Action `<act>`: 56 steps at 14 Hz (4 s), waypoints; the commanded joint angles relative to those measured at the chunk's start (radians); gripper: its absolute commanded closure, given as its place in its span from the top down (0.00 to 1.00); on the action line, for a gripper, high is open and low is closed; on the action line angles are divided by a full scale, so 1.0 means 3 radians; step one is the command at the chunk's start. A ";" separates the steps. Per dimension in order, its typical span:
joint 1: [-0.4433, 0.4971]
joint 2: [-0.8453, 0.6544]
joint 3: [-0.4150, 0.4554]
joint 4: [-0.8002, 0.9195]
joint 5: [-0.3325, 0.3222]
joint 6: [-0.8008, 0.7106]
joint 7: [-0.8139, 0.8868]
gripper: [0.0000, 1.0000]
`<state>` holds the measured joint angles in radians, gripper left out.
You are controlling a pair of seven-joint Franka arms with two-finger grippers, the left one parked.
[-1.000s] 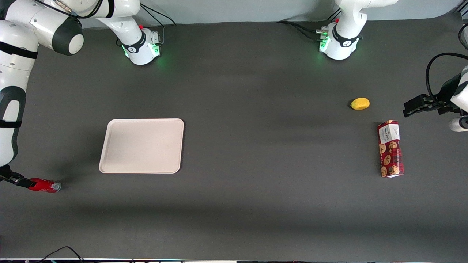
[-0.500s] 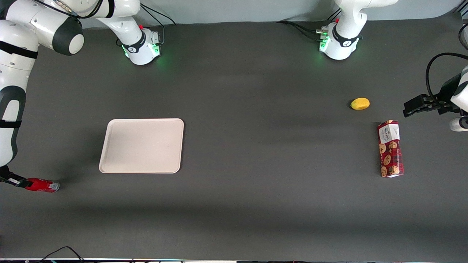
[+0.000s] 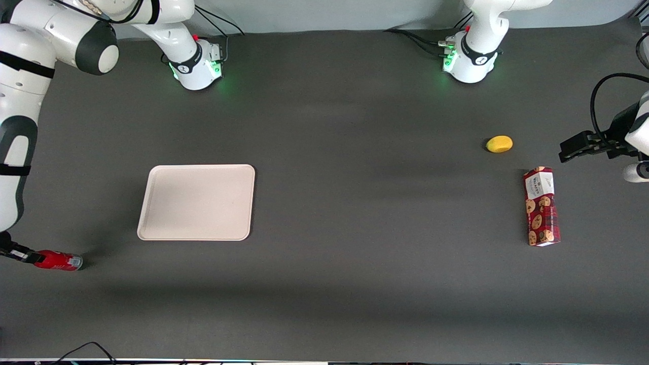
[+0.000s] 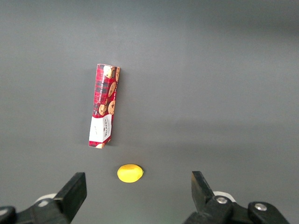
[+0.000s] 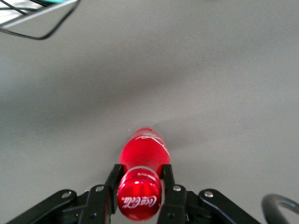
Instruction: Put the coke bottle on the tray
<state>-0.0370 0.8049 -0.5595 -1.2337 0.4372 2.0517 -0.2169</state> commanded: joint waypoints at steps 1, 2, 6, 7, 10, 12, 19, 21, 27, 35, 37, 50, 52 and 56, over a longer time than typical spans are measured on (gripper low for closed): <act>-0.0004 -0.0396 -0.0027 -0.0055 -0.0158 -0.0318 0.0058 0.00; -0.0004 -0.0529 -0.0027 -0.0060 -0.0204 -0.0441 0.0058 0.00; 0.0006 -0.1077 -0.0027 -0.0060 -0.0740 -0.0958 0.0063 0.00; 0.0011 -0.1143 -0.0027 -0.0091 -0.0757 -0.1050 0.0058 0.00; 0.0046 -0.1378 0.0014 -0.0416 -0.0752 -0.1128 0.0048 0.00; 0.0200 -0.1618 0.0029 -0.0789 -0.0752 -0.1041 0.0144 0.00; 0.0236 -0.2621 0.0867 -0.2574 -0.1318 0.0180 0.1518 0.00; 0.0236 -0.2688 0.1072 -0.2897 -0.1355 0.0507 0.1841 0.00; 0.0231 -0.2566 0.1282 -0.3455 -0.1406 0.1362 0.2099 0.00; 0.0236 -0.2254 0.1298 -0.3409 -0.1513 0.1455 0.2083 0.00; 0.0231 -0.2203 0.1298 -0.3359 -0.1513 0.1455 0.2058 0.00; 0.0226 -0.2258 0.1339 -0.1780 -0.1503 -0.0609 0.2053 1.00; 0.0236 -0.2482 0.1333 -0.1702 -0.1503 -0.0871 0.1997 1.00; 0.0251 -0.3090 0.1318 -0.1747 -0.1335 -0.1402 0.1526 1.00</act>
<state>0.0339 -0.0175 -0.1621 -1.7304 0.0121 1.6994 0.2952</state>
